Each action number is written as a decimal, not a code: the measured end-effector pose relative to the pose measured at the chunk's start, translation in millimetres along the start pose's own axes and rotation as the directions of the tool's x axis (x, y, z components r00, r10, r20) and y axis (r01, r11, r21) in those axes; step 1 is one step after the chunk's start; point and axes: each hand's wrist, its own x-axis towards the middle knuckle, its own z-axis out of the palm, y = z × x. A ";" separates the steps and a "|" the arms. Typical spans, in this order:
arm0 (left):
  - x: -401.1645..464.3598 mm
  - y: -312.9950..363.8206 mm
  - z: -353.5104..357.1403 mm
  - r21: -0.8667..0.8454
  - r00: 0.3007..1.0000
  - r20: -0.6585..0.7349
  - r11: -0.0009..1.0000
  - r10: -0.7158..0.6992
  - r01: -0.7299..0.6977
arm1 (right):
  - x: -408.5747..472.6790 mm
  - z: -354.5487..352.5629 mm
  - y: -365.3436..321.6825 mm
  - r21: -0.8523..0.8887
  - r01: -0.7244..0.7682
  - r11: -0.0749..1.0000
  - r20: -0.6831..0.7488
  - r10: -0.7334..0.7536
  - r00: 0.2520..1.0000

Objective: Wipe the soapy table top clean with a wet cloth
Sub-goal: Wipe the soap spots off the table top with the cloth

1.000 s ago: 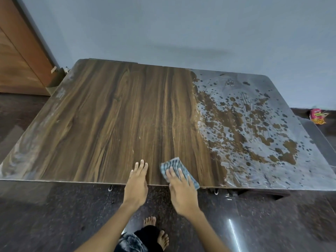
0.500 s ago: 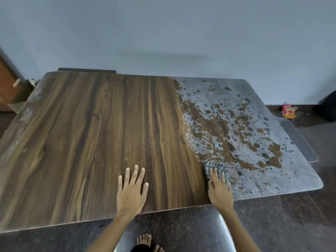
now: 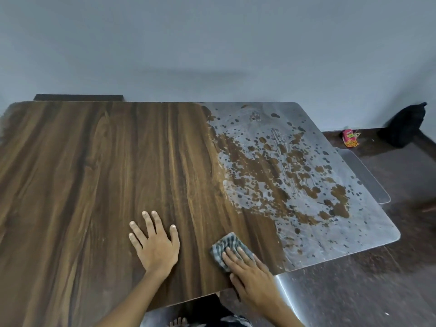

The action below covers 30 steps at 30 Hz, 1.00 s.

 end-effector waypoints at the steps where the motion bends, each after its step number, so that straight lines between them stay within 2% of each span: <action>1: 3.3 4.2 3.1 0.002 1.000 -0.001 1.000 -0.006 0.006 | 6.8 -9.3 10.4 -0.040 -0.032 0.999 -0.028 0.031 0.999; 3: 7.2 11.8 6.8 0.011 1.000 0.001 1.000 -0.012 0.012 | 33.0 -27.7 33.1 -0.106 -0.026 0.994 -0.093 0.016 0.996; 6: 12.5 21.2 11.7 0.030 1.000 -0.014 0.999 -0.027 0.027 | 91.2 -53.5 53.2 -0.046 -0.101 0.994 -0.098 0.096 0.991; 10: 23.0 35.8 15.6 0.028 0.998 -0.031 0.998 -0.055 0.056 | 168.8 -73.2 31.0 -0.065 -0.096 0.993 -0.045 0.094 0.995; 13: 32.7 45.6 16.2 0.006 0.997 -0.046 0.998 -0.064 0.064 | 172.3 -64.5 5.8 -0.043 0.065 0.997 -0.035 -0.066 0.997; 17: 46.7 53.2 18.0 0.024 0.995 -0.083 0.999 -0.046 0.049 | 102.6 -42.7 14.0 -0.075 0.346 0.935 0.035 -0.344 0.938; 19: 49.9 54.7 20.5 0.040 0.994 -0.097 0.998 -0.052 0.056 | 81.1 -41.8 38.2 -0.101 0.378 0.920 0.074 -0.372 0.925; 21: 49.9 55.3 22.8 0.049 0.991 -0.118 0.997 -0.061 0.068 | 95.2 -57.3 60.9 -0.119 0.326 0.938 0.103 -0.315 0.944; 25: 49.4 57.1 23.8 0.068 0.988 -0.138 0.994 -0.075 0.085 | 194.1 -95.6 82.2 -0.098 0.189 0.977 -0.005 -0.190 0.982; 27: 49.2 58.3 24.3 0.073 0.987 -0.135 0.993 -0.085 0.096 | 246.1 -105.1 72.2 -0.100 0.105 0.989 -0.067 -0.112 0.991; 30: 48.7 58.9 24.8 0.089 0.988 -0.124 0.990 -0.096 0.107 | 280.4 -103.8 36.6 -0.080 0.098 0.992 -0.071 -0.104 0.992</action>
